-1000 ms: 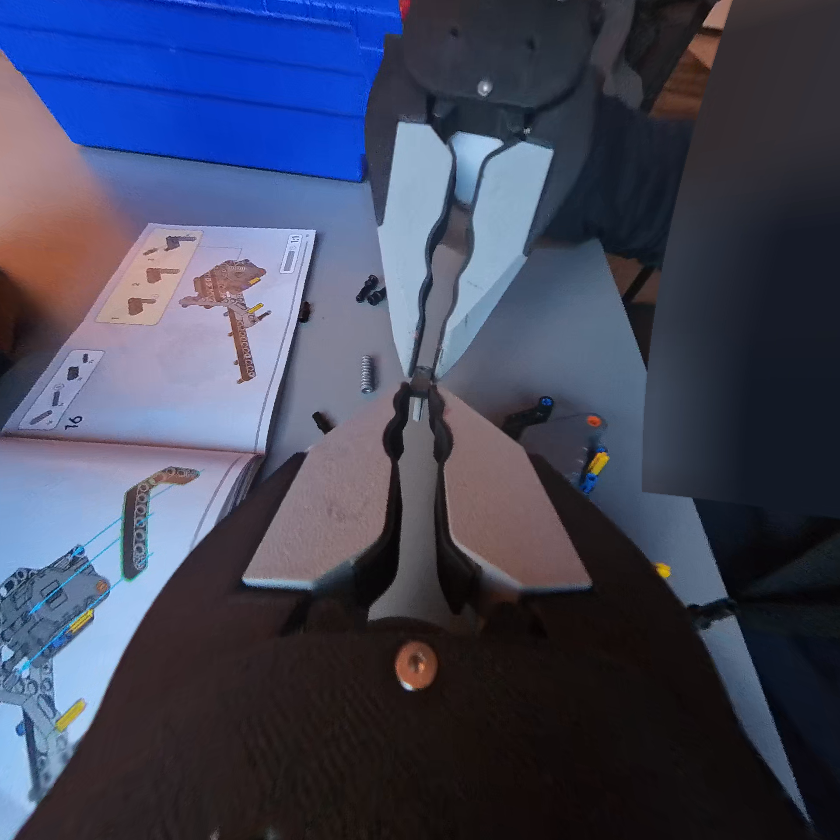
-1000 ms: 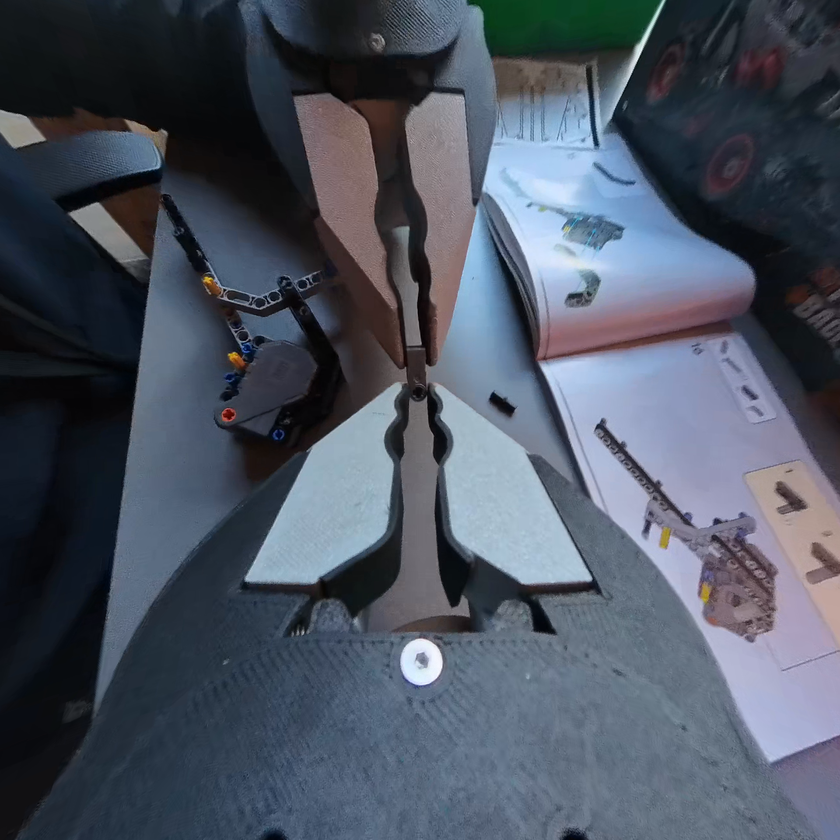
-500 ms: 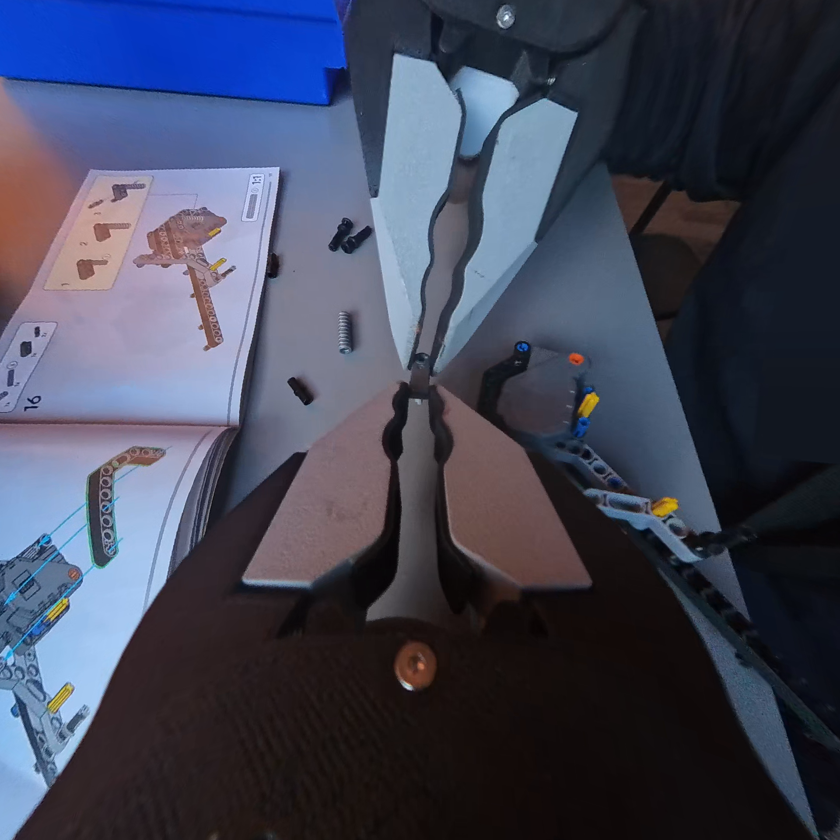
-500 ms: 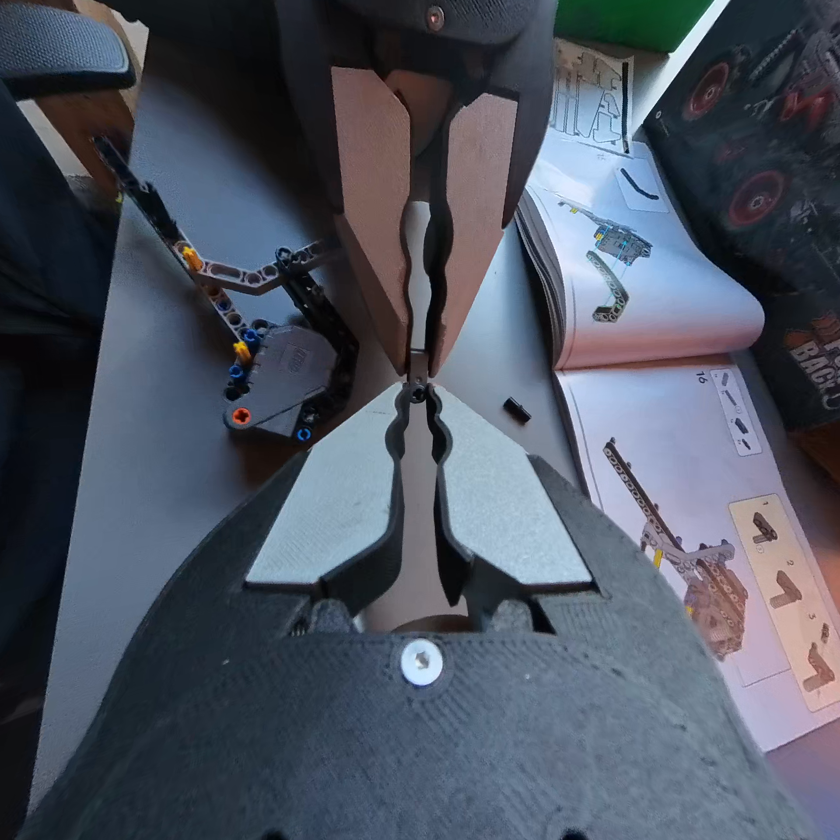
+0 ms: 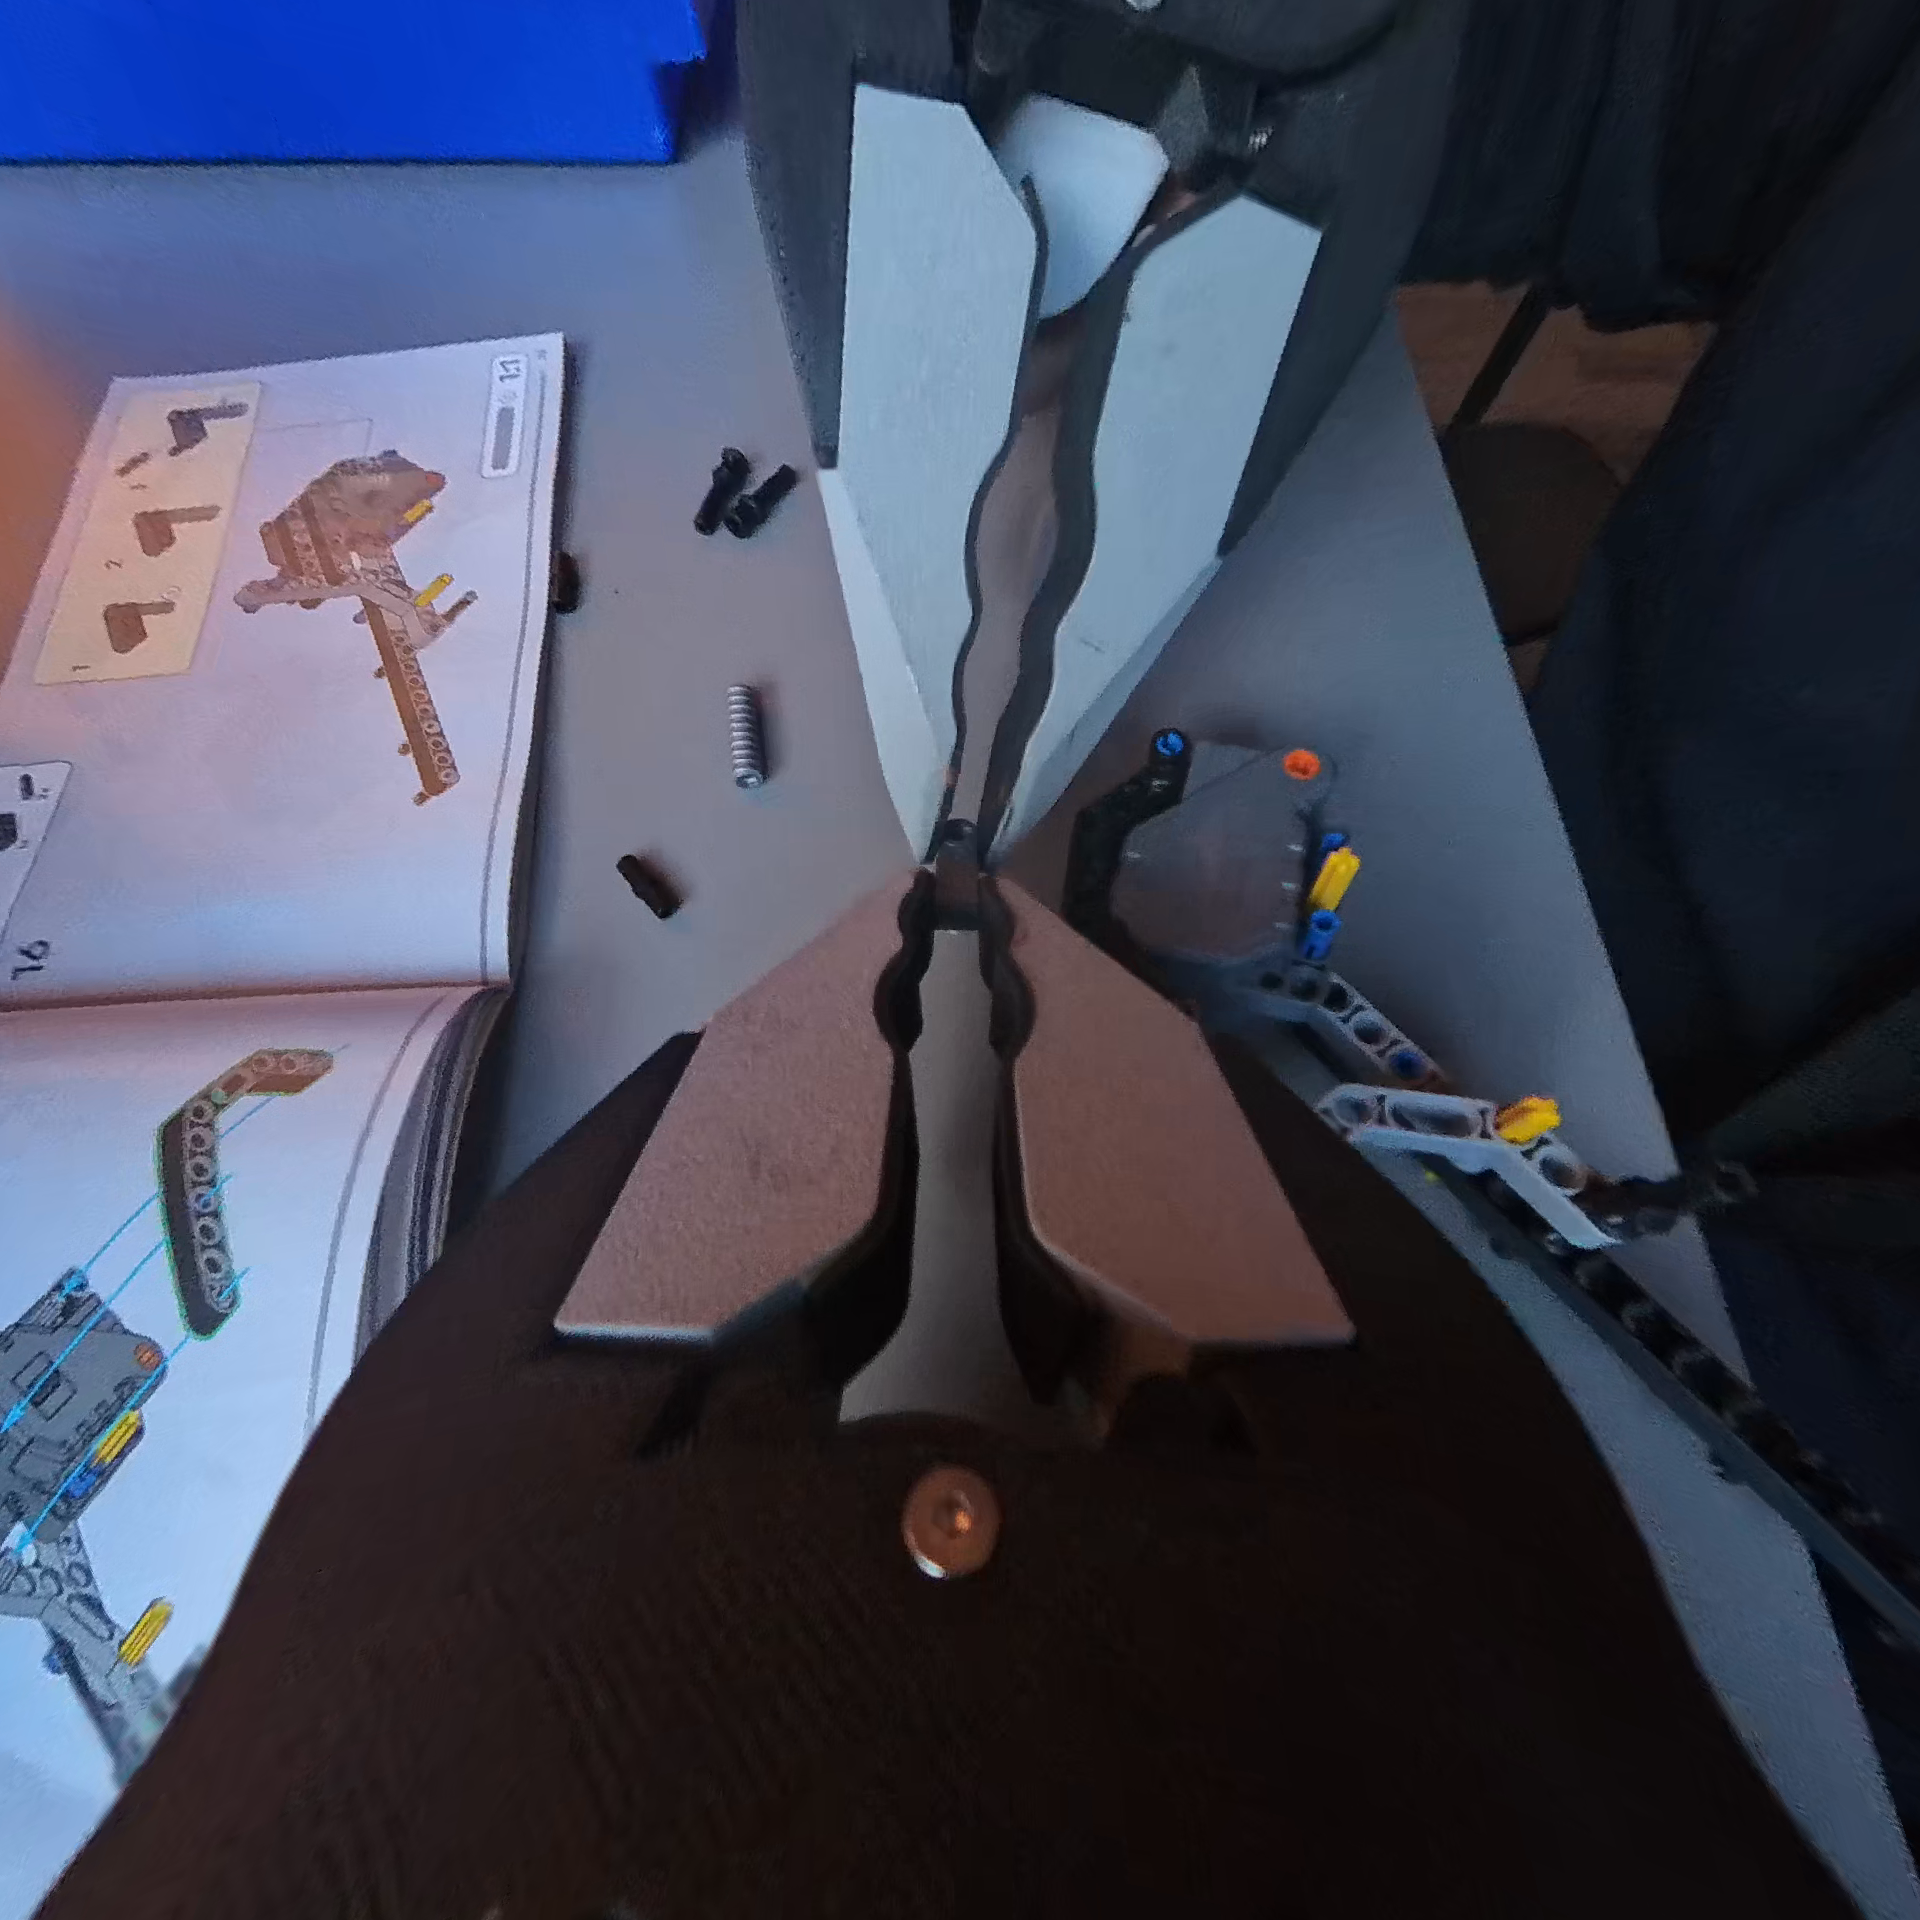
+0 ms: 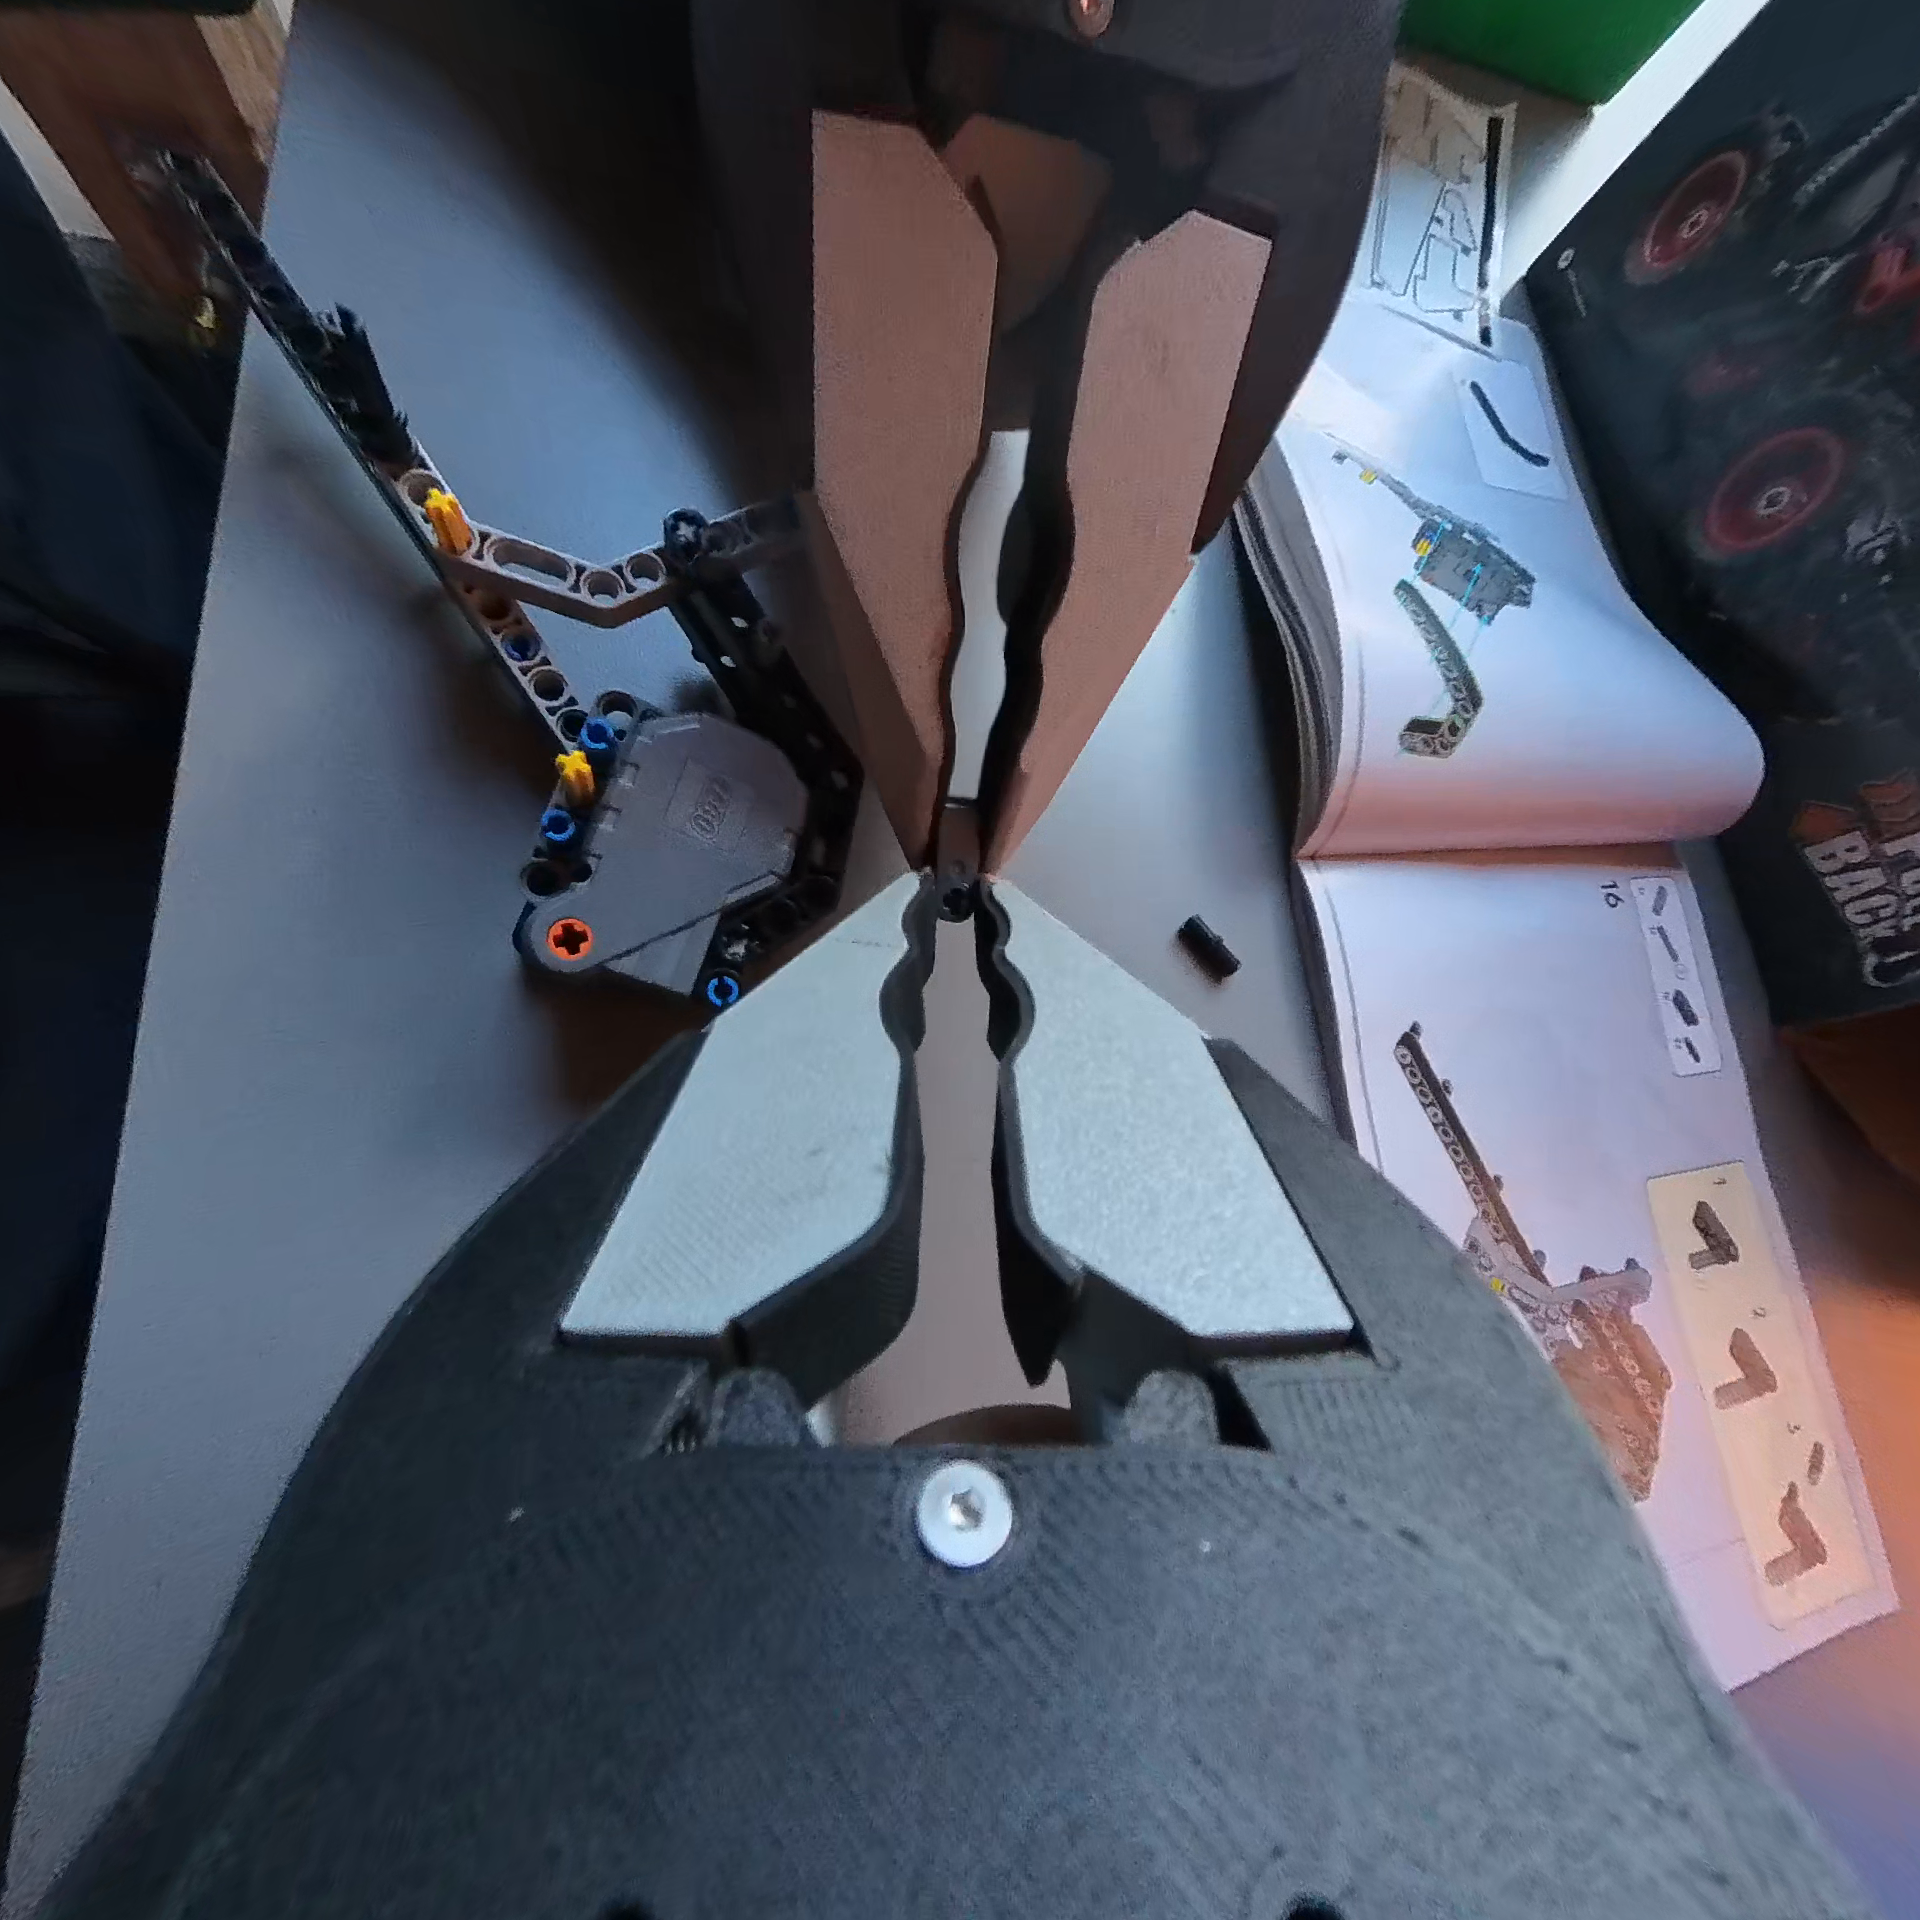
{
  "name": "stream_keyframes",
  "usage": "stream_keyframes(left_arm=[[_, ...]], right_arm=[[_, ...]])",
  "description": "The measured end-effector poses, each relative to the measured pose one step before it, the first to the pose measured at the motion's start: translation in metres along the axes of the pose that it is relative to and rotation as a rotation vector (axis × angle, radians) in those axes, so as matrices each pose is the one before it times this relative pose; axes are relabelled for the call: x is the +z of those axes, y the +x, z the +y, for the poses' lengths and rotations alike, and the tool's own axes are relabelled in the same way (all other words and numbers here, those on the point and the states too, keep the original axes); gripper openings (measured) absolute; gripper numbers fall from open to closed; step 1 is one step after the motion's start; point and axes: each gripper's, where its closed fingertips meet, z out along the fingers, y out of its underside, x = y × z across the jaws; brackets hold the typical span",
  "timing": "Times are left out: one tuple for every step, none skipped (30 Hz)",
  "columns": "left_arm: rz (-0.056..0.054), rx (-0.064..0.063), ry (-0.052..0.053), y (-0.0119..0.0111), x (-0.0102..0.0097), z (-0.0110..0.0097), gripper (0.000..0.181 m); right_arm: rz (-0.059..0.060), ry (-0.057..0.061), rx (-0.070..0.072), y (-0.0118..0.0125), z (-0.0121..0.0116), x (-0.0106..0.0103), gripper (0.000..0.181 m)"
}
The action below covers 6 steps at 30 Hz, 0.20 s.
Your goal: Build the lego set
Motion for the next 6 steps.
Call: stream_keyframes(left_arm=[[-0.0072,0.012,0.0019,-0.0004,-0.00036,-0.00016,0.007],[0.0009,-0.0011,-0.0002,-0.00001,-0.00013,0.00024,0.007],[0.0047,-0.0068,-0.0002,-0.00011,-0.00019,0.0003,0.007],[0.005,-0.0056,-0.0007,0.00007,-0.00023,0.00035,0.007],[0.0026,-0.0011,-0.0012,0.00014,-0.00035,0.00049,0.007],[-0.0007,0.0044,-0.0013,0.0,-0.00027,0.00044,0.007]], right_arm=[[0.0,0.0021,0.0019,0.00014,-0.00017,0.00011,0.005],[-0.0027,0.003,0.0093,0.00012,-0.00025,0.00014,0.005],[0.0004,0.0015,0.0015,-0.00001,-0.00027,0.00018,0.005],[0.0044,0.0012,-0.0062,-0.00003,-0.00044,0.00029,0.005],[0.0046,0.0009,-0.0058,-0.00009,-0.00052,0.00022,0.005],[0.0027,0.0023,-0.0023,-0.00005,-0.00044,0.00037,0.005]])
